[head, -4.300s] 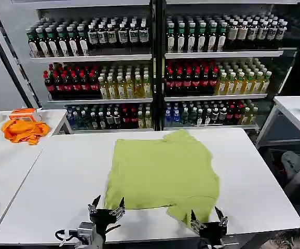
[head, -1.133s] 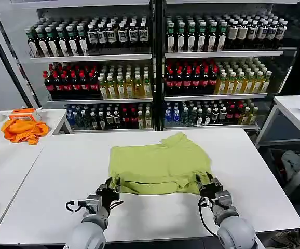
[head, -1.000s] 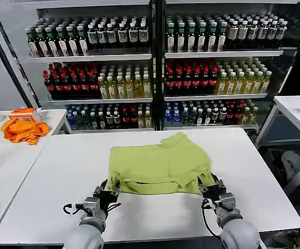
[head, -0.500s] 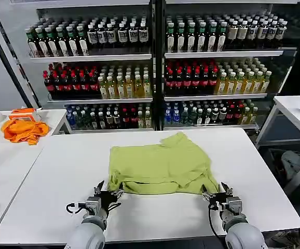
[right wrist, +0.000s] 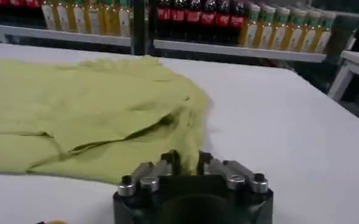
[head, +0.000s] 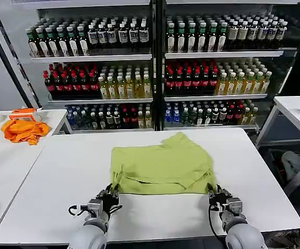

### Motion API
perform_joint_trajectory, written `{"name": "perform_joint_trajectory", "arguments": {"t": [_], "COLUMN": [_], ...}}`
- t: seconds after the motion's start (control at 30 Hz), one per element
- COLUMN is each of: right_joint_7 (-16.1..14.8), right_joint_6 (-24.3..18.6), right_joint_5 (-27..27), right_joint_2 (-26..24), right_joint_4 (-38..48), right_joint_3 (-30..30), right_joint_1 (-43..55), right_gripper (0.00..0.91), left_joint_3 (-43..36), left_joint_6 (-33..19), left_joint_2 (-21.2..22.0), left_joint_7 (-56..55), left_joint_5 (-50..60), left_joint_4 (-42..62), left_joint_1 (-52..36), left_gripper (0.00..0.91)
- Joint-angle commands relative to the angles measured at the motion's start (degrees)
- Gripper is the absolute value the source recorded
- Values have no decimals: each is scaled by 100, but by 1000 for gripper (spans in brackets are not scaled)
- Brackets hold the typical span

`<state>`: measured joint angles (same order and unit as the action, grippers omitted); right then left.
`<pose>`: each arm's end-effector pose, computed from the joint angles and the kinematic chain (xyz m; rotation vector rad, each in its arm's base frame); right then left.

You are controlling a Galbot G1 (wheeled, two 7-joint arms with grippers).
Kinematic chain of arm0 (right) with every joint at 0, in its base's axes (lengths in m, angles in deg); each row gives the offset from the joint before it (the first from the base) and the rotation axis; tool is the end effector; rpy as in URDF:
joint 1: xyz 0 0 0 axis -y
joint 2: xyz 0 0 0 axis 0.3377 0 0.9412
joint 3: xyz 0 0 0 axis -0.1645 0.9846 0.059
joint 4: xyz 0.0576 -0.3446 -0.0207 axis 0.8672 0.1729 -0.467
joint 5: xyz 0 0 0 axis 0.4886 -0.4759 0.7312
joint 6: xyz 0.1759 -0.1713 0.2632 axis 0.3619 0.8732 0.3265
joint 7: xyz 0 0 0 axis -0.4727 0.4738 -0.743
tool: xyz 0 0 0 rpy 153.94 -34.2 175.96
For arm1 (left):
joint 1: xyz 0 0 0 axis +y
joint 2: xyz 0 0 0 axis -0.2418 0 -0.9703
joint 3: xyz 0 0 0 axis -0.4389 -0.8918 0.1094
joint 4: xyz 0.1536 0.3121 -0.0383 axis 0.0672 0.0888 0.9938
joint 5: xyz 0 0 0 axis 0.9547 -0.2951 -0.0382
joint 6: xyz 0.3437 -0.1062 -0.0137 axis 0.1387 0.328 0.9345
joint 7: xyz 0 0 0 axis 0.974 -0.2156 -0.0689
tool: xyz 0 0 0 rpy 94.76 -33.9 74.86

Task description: Fold and organize the clothes.

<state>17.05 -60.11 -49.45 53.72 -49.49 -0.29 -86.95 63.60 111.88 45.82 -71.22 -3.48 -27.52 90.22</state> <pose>0.2565 -0.0593 -0.3166 0.0458 -2.6063 0.1785 0.2579 -0.0145 -0.3259 -0.0898 -2.6571 -0.0691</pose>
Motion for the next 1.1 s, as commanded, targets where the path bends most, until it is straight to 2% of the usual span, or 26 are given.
{"name": "perform_joint_trajectory", "arguments": {"t": [0.03, 0.27, 0.53, 0.87, 0.9, 0.93, 0.97, 1.0, 1.03, 1.07, 1.1], "right_joint_7": [7, 1, 5, -12, -11, -14, -34, -49, -65, -80, -84], "right_joint_6": [24, 25, 40, 29, 59, 70, 58, 47, 29, 15, 7], "right_joint_5": [26, -92, -246, -824, -858, -881, -927, -958, -1009, -1021, -1023], "right_joint_2": [1, 5, -2, 270, 277, 286, 296, 309, 333, 355, 362], "right_joint_4": [-28, -477, -1265, -2139, -2158, -2184, -2252, -2286, -2349, -2471, -2556], "right_joint_3": [7, -163, -554, -789, -784, -771, -767, -771, -785, -839, -858], "right_joint_1": [-73, -525, -1516, -2846, -2871, -2910, -2927, -2934, -2941, -2934, -2933], "right_gripper": [0, 0, 0, 0, 141, 464, 907, 907, 907, 907, 907], "left_joint_3": [57, 119, 332, 531, 545, 565, 614, 632, 693, 745, 794], "left_joint_6": [-57, -98, -251, -291, -289, -280, -230, -140, -50, 30, 110], "left_joint_2": [18, 48, -6, -129, -140, -154, -173, -188, -218, -261, -281], "left_joint_7": [7, -2, -21, -25, -24, -16, 43, 155, 284, 380, 414], "left_joint_5": [26, 150, 367, 540, 558, 577, 659, 763, 906, 974, 964], "left_joint_4": [-224, -943, -1743, -2179, -2191, -2203, -2244, -2262, -2300, -2382, -2446], "left_joint_1": [470, 1192, 2050, 2988, 3032, 3097, 3166, 3210, 3289, 3382, 3412], "left_gripper": [20, 20, 20, 20, 20, 20, 20, 20, 71, 282, 907]}}
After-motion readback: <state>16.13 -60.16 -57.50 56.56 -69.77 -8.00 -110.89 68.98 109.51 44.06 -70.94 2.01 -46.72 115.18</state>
